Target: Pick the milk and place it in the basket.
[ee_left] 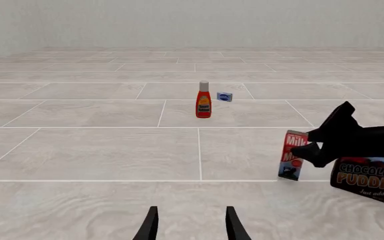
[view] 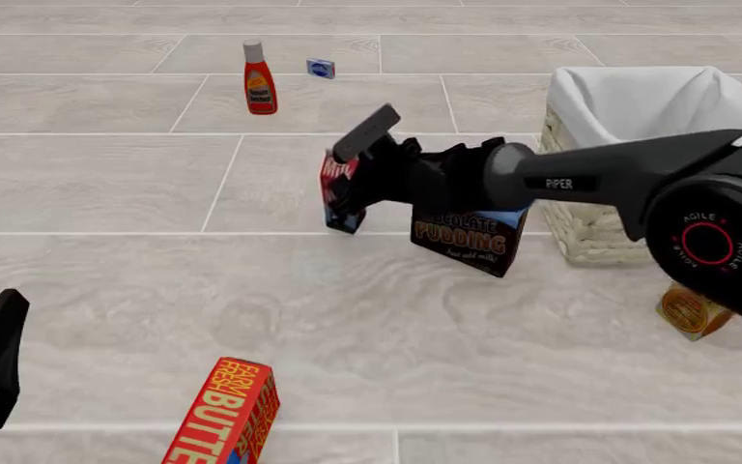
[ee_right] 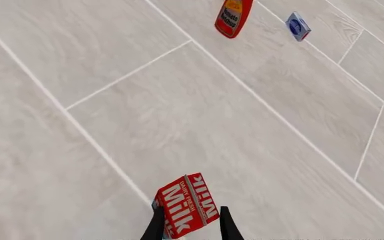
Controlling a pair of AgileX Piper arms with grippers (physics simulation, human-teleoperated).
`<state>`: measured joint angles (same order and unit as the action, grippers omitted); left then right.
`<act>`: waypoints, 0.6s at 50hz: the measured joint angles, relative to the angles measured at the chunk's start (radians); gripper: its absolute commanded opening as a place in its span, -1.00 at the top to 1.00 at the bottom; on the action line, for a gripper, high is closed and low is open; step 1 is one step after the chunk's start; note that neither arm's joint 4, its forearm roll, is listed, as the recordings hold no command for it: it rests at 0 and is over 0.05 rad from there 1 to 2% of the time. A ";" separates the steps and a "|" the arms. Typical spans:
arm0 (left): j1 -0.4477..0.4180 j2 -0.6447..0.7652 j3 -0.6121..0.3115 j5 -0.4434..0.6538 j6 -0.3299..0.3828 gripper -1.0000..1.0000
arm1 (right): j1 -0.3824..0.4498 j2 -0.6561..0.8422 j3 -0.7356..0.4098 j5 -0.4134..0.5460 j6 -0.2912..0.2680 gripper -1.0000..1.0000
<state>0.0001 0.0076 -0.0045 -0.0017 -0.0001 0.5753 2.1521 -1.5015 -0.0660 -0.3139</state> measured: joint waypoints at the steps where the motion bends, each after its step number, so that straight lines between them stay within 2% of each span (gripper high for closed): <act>1: 0.000 0.000 0.000 0.000 0.000 -1.00 | 0.000 -0.006 0.004 0.000 -0.001 1.00; 30: 0.000 0.000 0.000 0.000 0.000 -1.00 | -0.019 -0.200 0.077 0.059 -0.048 1.00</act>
<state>0.0000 0.0076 -0.0045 -0.0017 -0.0002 0.5563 1.9517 -1.4248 -0.0069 -0.3620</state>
